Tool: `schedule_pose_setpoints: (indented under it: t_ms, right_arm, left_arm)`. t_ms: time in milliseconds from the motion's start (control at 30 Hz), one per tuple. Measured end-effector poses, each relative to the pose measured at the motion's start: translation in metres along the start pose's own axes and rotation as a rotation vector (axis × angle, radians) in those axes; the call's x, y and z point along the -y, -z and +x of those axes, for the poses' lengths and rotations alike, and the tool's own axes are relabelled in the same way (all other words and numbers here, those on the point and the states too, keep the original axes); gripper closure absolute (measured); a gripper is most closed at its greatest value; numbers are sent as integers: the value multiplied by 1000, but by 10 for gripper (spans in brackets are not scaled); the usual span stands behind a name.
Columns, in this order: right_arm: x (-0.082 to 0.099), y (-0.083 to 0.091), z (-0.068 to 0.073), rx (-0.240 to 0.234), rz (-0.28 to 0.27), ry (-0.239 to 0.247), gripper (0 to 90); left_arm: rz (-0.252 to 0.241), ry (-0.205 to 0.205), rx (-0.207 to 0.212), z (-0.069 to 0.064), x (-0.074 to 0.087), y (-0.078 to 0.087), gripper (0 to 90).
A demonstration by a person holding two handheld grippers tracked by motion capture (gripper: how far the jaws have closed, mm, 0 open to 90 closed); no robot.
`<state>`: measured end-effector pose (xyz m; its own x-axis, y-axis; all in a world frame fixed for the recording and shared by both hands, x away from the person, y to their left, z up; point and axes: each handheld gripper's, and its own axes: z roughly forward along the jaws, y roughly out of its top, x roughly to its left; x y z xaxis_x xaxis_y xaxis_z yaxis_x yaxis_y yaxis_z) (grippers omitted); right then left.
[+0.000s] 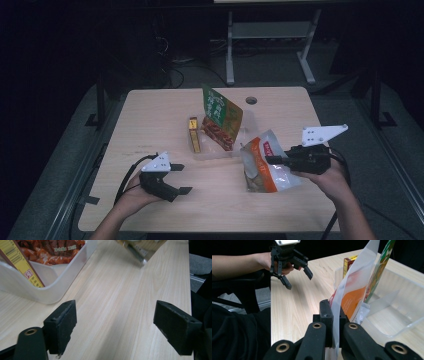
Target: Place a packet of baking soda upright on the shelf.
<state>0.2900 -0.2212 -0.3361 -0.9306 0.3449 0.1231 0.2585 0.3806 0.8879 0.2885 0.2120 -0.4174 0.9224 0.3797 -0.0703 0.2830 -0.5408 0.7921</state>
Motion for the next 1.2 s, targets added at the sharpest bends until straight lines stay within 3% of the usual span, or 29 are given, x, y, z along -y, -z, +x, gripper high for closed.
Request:
schedule_pose_setpoints:
  t_ms: [467,667,1200]
  right_arm:
    - [-25,15,-2,78,26,67,900]
    - [-39,14,-13,107,36,78,900]
    - [-88,3,-49,200,134,119,900]
  left_arm:
    - [14,18,11,4,3,-7,175]
    - [21,14,16,5,4,-8,175]
    - [31,10,23,4,4,-11,175]
